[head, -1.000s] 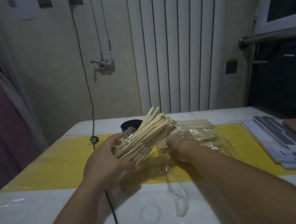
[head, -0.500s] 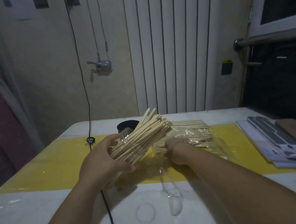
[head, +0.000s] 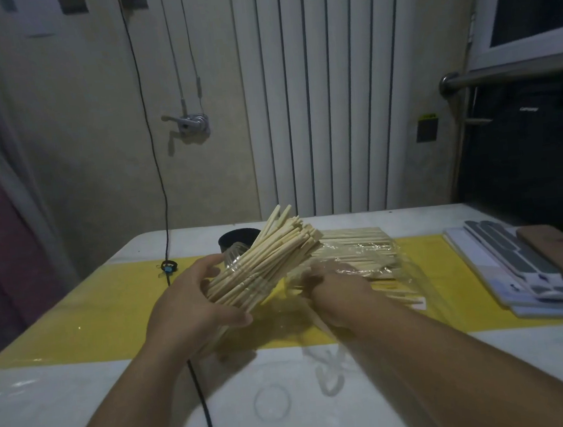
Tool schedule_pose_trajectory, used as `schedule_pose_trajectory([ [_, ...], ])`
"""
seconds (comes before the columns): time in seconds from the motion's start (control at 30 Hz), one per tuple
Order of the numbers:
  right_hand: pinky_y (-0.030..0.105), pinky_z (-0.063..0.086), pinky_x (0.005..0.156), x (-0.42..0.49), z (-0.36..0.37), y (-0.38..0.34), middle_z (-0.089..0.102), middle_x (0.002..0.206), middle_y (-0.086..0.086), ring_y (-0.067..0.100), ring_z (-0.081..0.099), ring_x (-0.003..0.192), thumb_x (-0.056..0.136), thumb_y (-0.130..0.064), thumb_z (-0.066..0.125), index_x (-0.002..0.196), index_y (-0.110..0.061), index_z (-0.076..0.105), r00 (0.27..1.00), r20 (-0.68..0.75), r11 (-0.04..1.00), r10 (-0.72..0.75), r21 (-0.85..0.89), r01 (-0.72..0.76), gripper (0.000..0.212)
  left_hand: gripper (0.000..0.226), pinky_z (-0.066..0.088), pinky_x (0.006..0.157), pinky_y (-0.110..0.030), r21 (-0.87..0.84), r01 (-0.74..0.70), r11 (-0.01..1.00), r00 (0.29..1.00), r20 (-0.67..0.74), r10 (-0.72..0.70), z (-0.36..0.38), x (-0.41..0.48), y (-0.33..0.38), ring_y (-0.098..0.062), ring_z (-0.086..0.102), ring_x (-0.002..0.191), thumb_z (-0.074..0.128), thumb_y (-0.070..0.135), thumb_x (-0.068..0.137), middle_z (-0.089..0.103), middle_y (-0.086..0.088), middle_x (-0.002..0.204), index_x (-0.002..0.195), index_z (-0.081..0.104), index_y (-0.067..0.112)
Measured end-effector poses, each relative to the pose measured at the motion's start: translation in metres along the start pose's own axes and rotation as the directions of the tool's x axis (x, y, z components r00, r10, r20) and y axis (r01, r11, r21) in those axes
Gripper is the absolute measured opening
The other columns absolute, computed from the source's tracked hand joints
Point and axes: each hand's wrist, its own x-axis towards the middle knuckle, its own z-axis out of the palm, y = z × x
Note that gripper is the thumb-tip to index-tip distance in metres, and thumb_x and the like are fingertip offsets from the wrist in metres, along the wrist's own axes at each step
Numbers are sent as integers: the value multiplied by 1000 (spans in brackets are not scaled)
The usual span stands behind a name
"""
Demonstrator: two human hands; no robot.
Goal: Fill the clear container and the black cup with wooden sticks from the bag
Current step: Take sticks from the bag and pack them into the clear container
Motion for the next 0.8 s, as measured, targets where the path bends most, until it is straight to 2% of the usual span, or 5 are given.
schedule_pose_trajectory([
  [0.1, 36, 37, 104, -9, 1, -8, 58, 133, 2, 26, 50, 126, 102, -29, 37, 129, -24, 58, 999, 1, 996, -39, -80, 38, 34, 99, 55, 81, -41, -5, 3, 1000, 1000, 4, -3, 0, 0, -1, -2, 66, 87, 84, 41, 27, 61, 25, 109, 119, 51, 52],
  [0.27, 31, 46, 93, -20, -3, -12, 66, 118, 4, 26, 62, 113, 99, -20, 47, 119, -23, 60, 997, -62, 993, -48, -113, 41, 24, 99, 55, 81, -40, 8, 1, 1000, 1000, 10, -1, 0, -1, 0, -1, 65, 87, 85, 40, 28, 61, 25, 110, 121, 52, 51],
  [0.4, 33, 47, 85, -27, -8, -11, 67, 116, 2, 28, 62, 111, 94, -44, 55, 113, -27, 65, 1000, -26, 999, 17, -33, -18, 27, 95, 54, 80, -38, 0, -2, 1000, 1000, 5, 2, 0, -2, 2, 1, 64, 87, 85, 37, 31, 61, 22, 110, 118, 51, 54],
  [0.53, 32, 40, 73, -37, -8, -13, 67, 113, 6, 31, 62, 108, 92, -40, 54, 108, -21, 68, 1000, -31, 999, 0, -40, -2, 28, 98, 54, 80, -38, -21, 6, 1000, 1000, -11, -6, 1, -2, 0, 0, 67, 85, 86, 36, 29, 64, 22, 107, 121, 56, 48],
  [0.8, 32, 38, 71, -56, -47, -17, 65, 107, 7, 32, 61, 102, 96, -51, 49, 105, -21, 67, 993, -87, 997, -74, -40, 71, 36, 100, 52, 75, -34, -22, 3, 1000, 1000, -17, -3, 2, -2, -1, 1, 66, 84, 86, 35, 29, 64, 23, 106, 124, 56, 46],
])
